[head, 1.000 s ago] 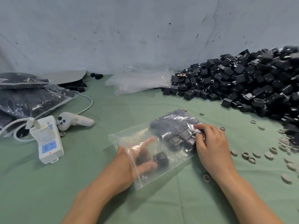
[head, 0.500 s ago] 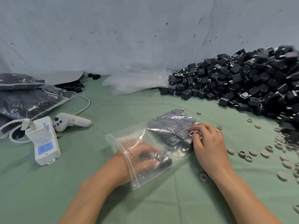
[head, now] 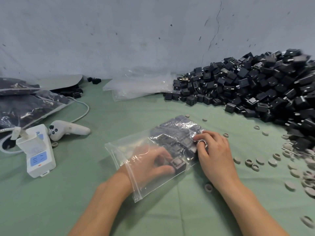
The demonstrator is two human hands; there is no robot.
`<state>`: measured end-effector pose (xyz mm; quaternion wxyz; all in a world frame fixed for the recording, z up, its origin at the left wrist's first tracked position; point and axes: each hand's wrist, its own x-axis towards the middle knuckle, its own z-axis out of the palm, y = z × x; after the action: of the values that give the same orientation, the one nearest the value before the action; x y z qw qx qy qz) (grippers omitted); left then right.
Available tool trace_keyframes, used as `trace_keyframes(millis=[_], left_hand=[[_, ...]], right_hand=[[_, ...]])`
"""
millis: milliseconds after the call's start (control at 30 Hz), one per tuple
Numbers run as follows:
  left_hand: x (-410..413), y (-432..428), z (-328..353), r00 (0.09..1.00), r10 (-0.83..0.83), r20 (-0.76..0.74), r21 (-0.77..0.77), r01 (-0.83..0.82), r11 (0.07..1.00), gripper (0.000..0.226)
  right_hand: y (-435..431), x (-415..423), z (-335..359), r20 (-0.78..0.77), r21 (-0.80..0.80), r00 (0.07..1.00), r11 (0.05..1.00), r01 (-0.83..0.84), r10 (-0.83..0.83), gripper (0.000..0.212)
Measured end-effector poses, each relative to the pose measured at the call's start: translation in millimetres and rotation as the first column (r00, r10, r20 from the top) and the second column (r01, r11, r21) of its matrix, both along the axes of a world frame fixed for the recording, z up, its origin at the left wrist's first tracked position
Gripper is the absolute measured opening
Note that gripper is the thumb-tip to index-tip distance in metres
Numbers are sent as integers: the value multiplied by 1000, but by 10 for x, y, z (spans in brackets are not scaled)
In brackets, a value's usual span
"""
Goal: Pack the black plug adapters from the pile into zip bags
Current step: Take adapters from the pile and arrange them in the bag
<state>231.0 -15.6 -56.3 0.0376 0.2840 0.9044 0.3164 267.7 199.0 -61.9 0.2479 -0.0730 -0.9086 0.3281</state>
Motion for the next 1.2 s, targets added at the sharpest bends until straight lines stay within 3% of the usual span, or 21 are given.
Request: trace_keyframes(millis=[300, 433, 833, 933, 1067, 1200], left_hand=[[-7, 85, 28, 990, -12, -144, 38, 18, 999, 18], [-32, 123, -2, 989, 25, -147, 50, -18, 999, 33], [-62, 205, -53, 974, 95, -207, 71, -82, 994, 38], [-79, 157, -117, 985, 80, -156, 86, -67, 994, 38], [-43, 103, -196, 994, 92, 60, 130, -100, 987, 59], [-42, 117, -186, 989, 144, 29, 79, -146, 986, 52]], right_hand=[[3, -8, -8, -2, 19, 1000, 1000, 4, -4, 20], [3, -7, -8, 1, 9, 1000, 1000, 4, -4, 20], [3, -8, -17, 10, 22, 1000, 1000, -3, 3, 20], [4, -6, -27, -2, 18, 1000, 1000, -2, 2, 20], [3, 1, -18, -22, -5, 1000, 1000, 10, -10, 22], [3, -3, -15, -9, -35, 1000, 999, 17, -17, 24]])
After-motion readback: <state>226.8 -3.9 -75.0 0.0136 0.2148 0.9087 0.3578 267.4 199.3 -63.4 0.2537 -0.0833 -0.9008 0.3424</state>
